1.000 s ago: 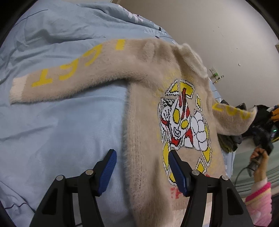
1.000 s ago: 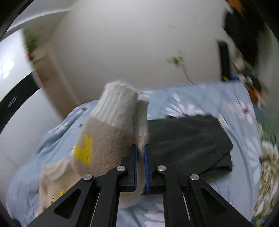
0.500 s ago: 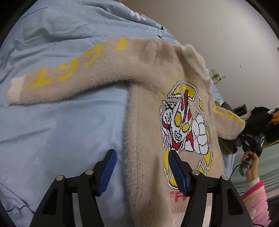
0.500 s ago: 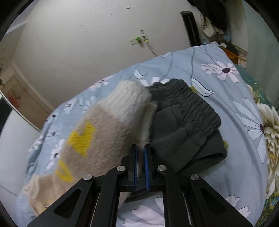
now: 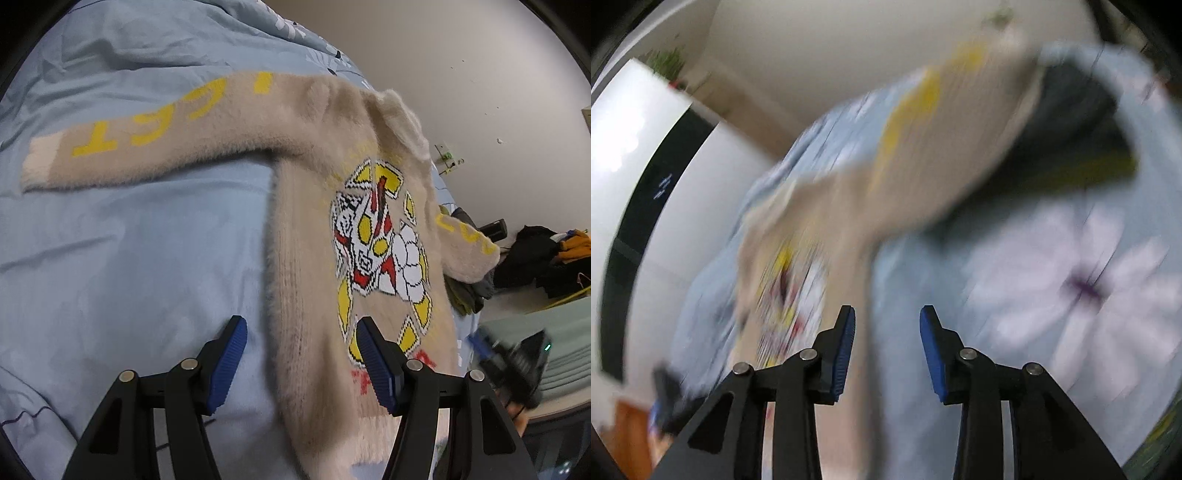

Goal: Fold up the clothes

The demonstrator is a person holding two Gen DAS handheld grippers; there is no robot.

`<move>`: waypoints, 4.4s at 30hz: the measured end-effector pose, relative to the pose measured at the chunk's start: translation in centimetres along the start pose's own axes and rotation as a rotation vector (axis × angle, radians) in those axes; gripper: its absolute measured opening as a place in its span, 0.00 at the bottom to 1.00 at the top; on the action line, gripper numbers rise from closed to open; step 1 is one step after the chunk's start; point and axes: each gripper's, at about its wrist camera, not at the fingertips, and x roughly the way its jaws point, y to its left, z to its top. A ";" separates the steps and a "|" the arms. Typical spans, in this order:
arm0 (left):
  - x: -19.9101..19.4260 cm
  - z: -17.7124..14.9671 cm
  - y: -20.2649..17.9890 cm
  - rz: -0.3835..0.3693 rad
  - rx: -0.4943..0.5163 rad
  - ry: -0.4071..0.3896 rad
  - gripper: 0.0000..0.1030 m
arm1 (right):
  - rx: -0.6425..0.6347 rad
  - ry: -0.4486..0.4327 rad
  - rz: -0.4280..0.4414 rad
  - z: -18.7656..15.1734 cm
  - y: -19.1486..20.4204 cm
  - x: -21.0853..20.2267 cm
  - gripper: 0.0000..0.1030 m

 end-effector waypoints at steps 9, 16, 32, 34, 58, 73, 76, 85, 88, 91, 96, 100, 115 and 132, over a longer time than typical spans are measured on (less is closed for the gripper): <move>0.5 -1.3 -0.2 -0.084 -0.025 0.062 0.48 | 0.005 0.102 0.080 -5.5 1.0 2.3 0.39; 0.4 -1.8 0.7 -0.032 -0.054 0.056 0.12 | 0.054 0.113 0.076 -6.4 0.3 2.2 0.21; -4.9 -2.5 2.9 -0.080 -0.023 0.015 0.10 | -0.075 0.101 0.171 -8.0 2.8 -2.0 0.10; -2.8 -3.2 4.0 -0.046 -0.058 0.054 0.10 | -0.051 0.153 0.109 -9.2 1.5 -0.2 0.10; -8.7 4.2 14.6 0.117 -0.361 -0.272 0.44 | -0.332 0.076 -0.066 -5.1 10.9 4.4 0.35; -2.9 9.3 25.6 0.089 -0.675 -0.308 0.53 | -0.408 0.151 -0.229 -7.0 11.8 8.7 0.42; -3.2 9.4 25.4 0.087 -0.662 -0.342 0.28 | -0.398 0.151 -0.235 -7.1 11.8 8.8 0.42; -9.1 11.4 22.9 0.366 -0.469 -0.541 0.13 | -0.380 0.148 -0.229 -7.1 11.8 8.9 0.42; -10.2 12.5 22.3 0.511 -0.380 -0.537 0.11 | -0.365 0.144 -0.209 -7.1 11.4 8.9 0.42; -11.1 12.7 22.0 0.508 -0.371 -0.517 0.11 | -0.361 0.139 -0.199 -7.1 11.1 8.9 0.42; -13.8 13.1 15.0 0.342 -0.234 -0.568 0.10 | -0.328 0.096 -0.150 -6.4 10.6 7.9 0.42; -15.9 13.9 5.1 0.152 -0.009 -0.598 0.05 | -0.284 0.044 -0.118 -5.8 9.8 6.9 0.42; -5.2 14.7 -5.9 0.140 0.143 -0.339 0.06 | -0.197 -0.006 0.016 -5.9 7.3 5.5 0.42; -6.7 7.4 24.4 0.281 -0.627 -0.308 0.56 | -0.261 0.020 -0.029 -6.3 8.3 6.6 0.47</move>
